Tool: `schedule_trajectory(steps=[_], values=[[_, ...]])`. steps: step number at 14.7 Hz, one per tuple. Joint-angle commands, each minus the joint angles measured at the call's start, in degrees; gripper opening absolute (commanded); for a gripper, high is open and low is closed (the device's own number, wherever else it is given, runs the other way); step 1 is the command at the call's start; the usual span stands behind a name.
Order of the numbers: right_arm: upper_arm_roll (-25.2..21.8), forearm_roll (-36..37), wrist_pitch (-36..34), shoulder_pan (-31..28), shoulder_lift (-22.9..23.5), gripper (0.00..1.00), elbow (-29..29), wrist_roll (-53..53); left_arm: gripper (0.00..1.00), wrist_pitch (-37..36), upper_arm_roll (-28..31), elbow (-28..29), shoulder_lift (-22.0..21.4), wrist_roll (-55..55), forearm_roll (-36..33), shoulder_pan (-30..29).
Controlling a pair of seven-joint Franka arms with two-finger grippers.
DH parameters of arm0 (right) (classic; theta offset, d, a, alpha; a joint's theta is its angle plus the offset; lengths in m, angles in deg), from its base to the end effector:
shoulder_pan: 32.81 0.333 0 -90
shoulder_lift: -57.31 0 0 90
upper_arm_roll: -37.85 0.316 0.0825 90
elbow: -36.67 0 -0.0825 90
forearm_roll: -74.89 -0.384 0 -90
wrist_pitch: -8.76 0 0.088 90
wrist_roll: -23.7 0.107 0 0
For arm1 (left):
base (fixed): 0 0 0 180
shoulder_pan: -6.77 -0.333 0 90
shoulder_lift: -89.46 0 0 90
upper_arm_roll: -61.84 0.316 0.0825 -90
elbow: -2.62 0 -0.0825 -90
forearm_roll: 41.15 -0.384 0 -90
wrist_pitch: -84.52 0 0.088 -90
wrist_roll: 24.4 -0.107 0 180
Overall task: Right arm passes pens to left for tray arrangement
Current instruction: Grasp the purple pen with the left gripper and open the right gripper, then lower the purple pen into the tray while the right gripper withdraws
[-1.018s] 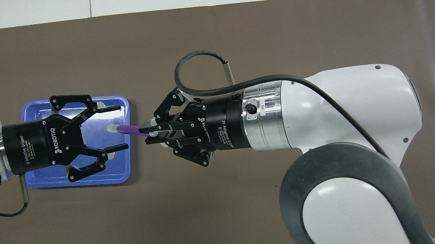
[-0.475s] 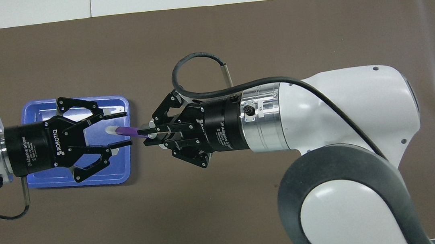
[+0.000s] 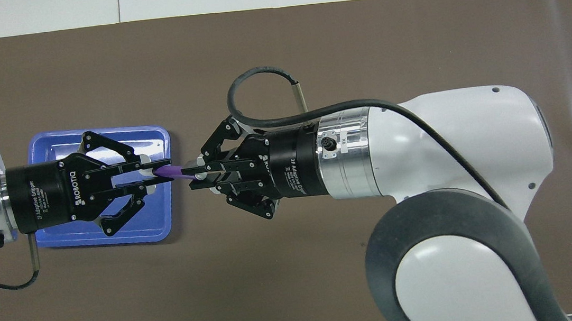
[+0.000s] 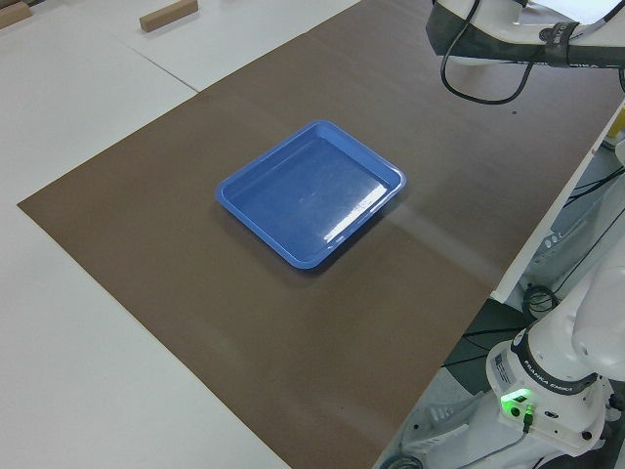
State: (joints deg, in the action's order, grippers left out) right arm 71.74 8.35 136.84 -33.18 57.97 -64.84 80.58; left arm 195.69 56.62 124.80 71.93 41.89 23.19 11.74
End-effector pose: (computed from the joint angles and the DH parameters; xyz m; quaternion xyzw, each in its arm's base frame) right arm 0.4928 0.3572 0.6089 -0.7490 0.3928 0.2223 0.4850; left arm 0.4664 -0.1510 0.5805 0.6739 0.5462 -0.2663 0.4201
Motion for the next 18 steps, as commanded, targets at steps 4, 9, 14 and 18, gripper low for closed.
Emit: schedule_trajectory(steps=[4, 9, 14, 18], values=[[0.9, 9.7, -0.8, -0.6, 0.1, 1.00, 0.6, -0.2, 0.00, 0.8, 0.2, 1.7, -1.8, 2.4, 0.8, -0.3], [-0.8, 23.5, -2.9, -0.8, -1.6, 1.00, -0.1, -0.3, 0.00, 2.2, 0.4, 1.7, -1.4, 0.8, -0.7, -0.7], [-8.6, 38.1, -13.6, -0.8, -3.4, 1.00, -0.1, -11.4, 0.00, 1.2, 0.4, 0.8, 2.6, -10.5, -15.3, -1.5], [-14.5, 48.7, -16.4, -0.7, -3.5, 1.00, -0.4, -21.2, 0.00, -1.3, 0.4, 0.2, 6.5, -24.8, -26.5, -1.5]])
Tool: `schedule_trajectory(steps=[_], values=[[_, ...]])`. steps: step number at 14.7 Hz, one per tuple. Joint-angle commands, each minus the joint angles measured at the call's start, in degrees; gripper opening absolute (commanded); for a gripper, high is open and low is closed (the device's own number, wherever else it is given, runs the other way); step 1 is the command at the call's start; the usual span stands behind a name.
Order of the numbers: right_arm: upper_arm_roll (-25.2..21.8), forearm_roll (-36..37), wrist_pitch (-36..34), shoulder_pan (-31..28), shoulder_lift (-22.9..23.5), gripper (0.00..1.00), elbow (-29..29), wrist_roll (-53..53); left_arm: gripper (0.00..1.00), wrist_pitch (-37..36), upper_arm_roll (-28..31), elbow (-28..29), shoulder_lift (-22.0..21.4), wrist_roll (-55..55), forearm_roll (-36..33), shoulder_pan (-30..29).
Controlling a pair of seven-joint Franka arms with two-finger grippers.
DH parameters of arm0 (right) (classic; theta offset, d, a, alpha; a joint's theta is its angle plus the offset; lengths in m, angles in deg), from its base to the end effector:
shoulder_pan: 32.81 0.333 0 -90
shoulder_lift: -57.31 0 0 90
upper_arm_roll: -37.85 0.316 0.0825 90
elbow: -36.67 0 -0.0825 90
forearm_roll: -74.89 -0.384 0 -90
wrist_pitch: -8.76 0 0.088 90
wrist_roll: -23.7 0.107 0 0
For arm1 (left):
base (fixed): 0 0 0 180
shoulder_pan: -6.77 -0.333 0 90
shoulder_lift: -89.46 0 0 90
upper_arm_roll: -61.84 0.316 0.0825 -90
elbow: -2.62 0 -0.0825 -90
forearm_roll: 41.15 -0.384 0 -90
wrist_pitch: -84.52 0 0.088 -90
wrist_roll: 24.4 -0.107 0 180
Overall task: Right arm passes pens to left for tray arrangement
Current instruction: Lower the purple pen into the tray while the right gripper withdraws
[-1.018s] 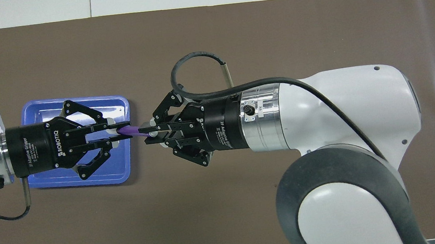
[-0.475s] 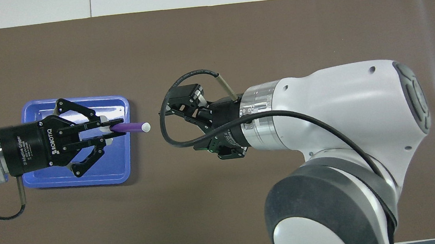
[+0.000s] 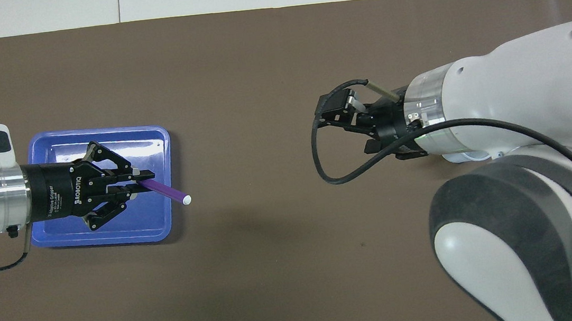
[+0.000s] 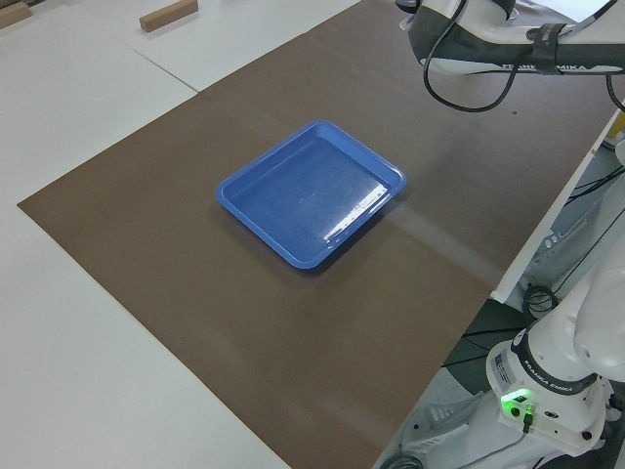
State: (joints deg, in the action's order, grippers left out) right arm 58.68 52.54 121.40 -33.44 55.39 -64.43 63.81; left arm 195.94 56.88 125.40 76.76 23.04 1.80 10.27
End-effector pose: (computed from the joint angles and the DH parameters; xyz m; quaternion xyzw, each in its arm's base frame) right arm 0.5310 0.2248 0.5914 -0.9517 0.2206 -0.0081 0.2135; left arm 0.4844 -0.1210 0.5158 0.8365 0.4347 -0.1456 0.3002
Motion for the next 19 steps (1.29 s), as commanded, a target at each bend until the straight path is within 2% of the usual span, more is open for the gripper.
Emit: schedule_trajectory(steps=[1, 8, 13, 15, 19], values=[[-2.7, 6.8, -2.2, -0.4, -0.9, 1.00, -0.9, -7.3, 0.00, -1.6, 0.0, -0.5, 3.4, -9.1, -9.4, 0.1], [-15.5, 19.9, -5.2, -0.3, -1.4, 1.00, -2.3, -32.1, 0.00, -6.8, -0.1, -13.2, 22.4, -30.7, -34.4, -0.5], [-20.2, 26.5, -7.4, -0.3, -0.9, 1.00, -0.7, -39.8, 0.00, -9.8, -0.1, -23.0, 34.7, -40.0, -44.4, 0.1], [-21.4, 27.2, -10.9, -0.2, -0.4, 1.00, 1.9, -40.4, 0.00, -9.6, -0.2, -23.4, 35.9, -42.7, -46.5, 0.1], [-22.8, 27.8, -15.3, 0.4, -0.3, 1.00, 4.7, -40.4, 0.00, -8.3, -0.2, -22.1, 35.9, -43.0, -45.9, 0.0]])
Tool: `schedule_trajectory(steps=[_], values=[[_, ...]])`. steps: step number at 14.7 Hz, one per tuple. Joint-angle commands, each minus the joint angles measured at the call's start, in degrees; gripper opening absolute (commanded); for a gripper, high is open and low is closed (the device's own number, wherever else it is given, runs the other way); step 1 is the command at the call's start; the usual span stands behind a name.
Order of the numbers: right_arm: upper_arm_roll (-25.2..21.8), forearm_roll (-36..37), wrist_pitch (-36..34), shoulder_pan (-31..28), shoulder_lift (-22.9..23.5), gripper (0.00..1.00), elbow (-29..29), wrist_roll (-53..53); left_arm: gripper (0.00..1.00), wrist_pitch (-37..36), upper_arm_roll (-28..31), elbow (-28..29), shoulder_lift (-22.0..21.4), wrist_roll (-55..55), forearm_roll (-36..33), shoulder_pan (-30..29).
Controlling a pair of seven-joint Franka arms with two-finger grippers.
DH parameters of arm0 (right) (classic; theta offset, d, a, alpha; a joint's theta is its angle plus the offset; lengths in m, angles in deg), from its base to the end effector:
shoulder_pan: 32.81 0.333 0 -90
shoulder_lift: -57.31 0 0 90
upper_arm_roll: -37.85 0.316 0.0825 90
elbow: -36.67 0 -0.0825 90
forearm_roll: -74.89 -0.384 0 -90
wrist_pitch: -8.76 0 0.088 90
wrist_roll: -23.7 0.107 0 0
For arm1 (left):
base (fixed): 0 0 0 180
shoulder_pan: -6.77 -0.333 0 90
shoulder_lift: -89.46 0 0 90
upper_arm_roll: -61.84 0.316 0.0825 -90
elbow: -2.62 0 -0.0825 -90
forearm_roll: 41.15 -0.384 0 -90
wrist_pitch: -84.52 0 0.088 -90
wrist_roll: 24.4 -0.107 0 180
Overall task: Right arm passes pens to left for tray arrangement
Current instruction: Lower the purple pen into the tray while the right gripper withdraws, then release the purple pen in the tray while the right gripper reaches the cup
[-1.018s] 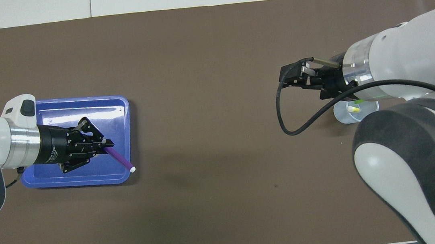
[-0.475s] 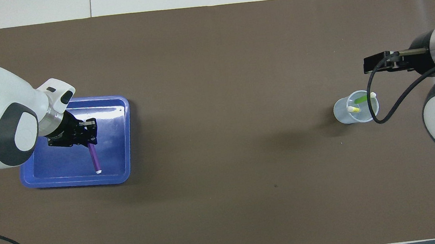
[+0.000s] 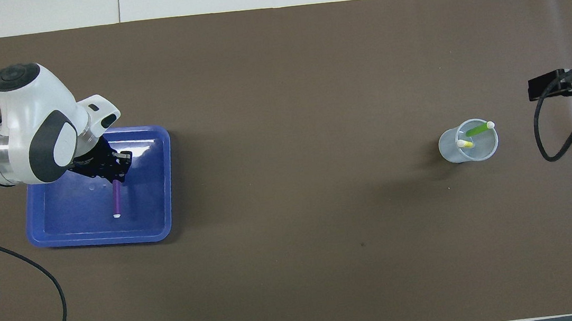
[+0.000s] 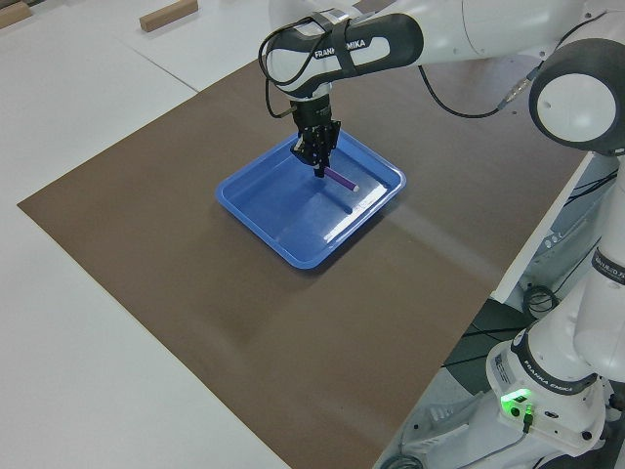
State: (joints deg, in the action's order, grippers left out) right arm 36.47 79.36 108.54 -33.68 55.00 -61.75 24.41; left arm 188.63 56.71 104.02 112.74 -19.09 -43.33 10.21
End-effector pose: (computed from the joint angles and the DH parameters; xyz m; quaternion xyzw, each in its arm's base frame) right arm 0.5543 -0.0291 0.5923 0.9986 -0.0204 0.0315 0.0386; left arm 0.6024 -0.0840 0.3098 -0.9835 0.0354 0.1764 0.0208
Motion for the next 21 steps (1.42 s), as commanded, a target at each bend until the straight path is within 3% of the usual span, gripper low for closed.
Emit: schedule_trajectory(steps=[1, 5, 10, 11, 12, 15, 18, 21], values=[[-0.6, 0.9, -3.9, 0.8, 0.5, 1.00, 3.3, -0.8, 0.00, -1.2, -0.1, -0.6, -0.1, -0.7, -0.6, 0.1], [0.5, 0.7, -8.7, 0.9, 2.2, 1.00, 7.7, 0.3, 0.00, -0.2, -0.1, 1.0, -0.3, 2.3, -0.1, 0.4], [0.6, 0.3, -10.7, 0.8, 2.2, 1.00, 8.4, 1.7, 0.00, 3.2, -0.2, 3.9, -0.9, 2.3, 0.2, 0.2], [0.6, 0.2, -10.9, 0.8, 2.2, 1.00, 8.3, 1.7, 0.31, 3.6, -0.2, 4.2, -0.9, 2.5, 0.8, 0.2], [0.7, 0.2, -10.9, 0.8, 2.1, 1.00, 8.2, 1.7, 0.55, 3.8, -0.2, 4.4, -0.9, 2.7, 1.1, 0.2], [1.1, -1.3, -11.4, 0.9, 1.9, 1.00, 7.6, 3.5, 0.77, 4.4, -0.2, 5.2, -1.3, 3.5, 1.1, 0.2], [1.3, -2.7, -9.2, 0.8, 1.1, 1.00, 4.8, 3.7, 0.78, 4.6, -0.2, 5.2, -1.3, 3.5, 1.2, -0.1], [0.9, -2.7, -0.2, 0.7, -2.4, 1.00, -5.0, 3.3, 0.78, 4.4, -0.2, 5.0, -1.3, 3.5, 1.8, -0.1]])
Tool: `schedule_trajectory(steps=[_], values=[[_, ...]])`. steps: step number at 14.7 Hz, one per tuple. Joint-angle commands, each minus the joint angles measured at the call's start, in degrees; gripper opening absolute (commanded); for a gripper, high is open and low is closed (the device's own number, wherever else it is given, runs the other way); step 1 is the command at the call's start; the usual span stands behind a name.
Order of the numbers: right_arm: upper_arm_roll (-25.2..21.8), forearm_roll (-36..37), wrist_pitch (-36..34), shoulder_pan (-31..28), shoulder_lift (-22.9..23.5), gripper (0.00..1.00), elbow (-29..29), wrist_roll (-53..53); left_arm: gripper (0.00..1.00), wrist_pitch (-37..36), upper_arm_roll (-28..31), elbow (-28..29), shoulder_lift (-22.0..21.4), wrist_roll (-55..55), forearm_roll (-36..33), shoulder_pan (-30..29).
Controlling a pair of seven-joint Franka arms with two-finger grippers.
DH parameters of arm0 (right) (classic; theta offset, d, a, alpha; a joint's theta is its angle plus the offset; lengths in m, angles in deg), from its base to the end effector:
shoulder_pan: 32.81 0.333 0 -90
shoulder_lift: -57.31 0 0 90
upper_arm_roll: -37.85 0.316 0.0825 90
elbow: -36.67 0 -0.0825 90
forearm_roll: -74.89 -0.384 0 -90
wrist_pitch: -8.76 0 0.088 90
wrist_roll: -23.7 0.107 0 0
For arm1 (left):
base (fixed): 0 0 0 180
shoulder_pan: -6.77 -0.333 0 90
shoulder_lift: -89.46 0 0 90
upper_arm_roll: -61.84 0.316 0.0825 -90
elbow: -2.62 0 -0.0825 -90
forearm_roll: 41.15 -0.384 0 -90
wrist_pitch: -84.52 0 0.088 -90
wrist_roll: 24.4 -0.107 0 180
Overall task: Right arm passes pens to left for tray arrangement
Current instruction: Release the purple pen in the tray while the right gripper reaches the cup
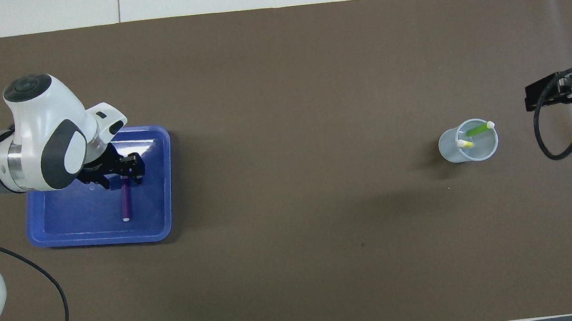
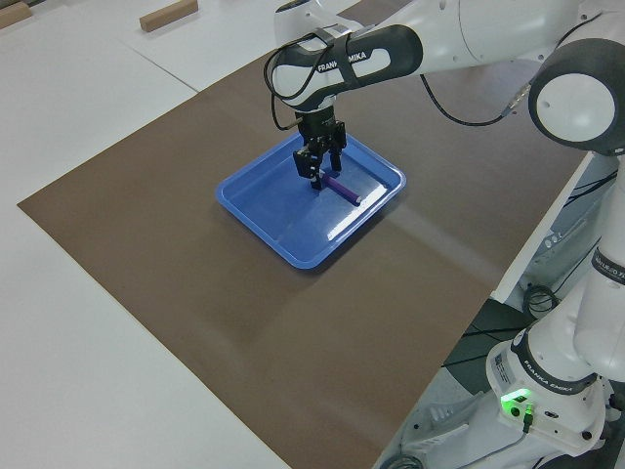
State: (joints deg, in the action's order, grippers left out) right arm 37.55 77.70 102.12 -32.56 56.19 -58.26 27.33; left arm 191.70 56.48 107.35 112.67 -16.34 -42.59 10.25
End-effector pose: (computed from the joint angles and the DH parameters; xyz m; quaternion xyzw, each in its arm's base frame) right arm 0.5521 -0.0055 0.5998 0.9992 -0.0306 -0.0032 0.0245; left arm 0.5920 -0.0872 0.2896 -0.9837 0.0121 0.1784 0.0188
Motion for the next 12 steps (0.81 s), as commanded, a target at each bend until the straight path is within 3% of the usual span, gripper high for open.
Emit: schedule_trajectory(steps=[1, 5, 9, 12], values=[[-0.2, -1.0, 9.1, -0.4, -4.4, 1.00, -11.7, 0.4, 0.78, 1.1, 0.1, 1.5, -1.1, 0.7, 1.2, 0.0], [-0.4, -1.1, 18.9, -0.5, -2.1, 1.00, -17.8, 0.5, 0.79, -3.7, 0.0, -0.8, -2.6, 0.6, 1.2, 0.1], [-0.5, -1.7, 26.9, -0.7, 0.7, 0.97, -22.0, 0.5, 0.80, -8.1, 0.0, -1.0, -8.9, 0.6, 1.2, 0.3], [-0.5, -1.7, 32.4, -0.7, 1.4, 0.95, -26.0, 0.6, 0.93, -12.8, 0.5, -1.8, -15.8, 0.9, 7.6, -0.5]])
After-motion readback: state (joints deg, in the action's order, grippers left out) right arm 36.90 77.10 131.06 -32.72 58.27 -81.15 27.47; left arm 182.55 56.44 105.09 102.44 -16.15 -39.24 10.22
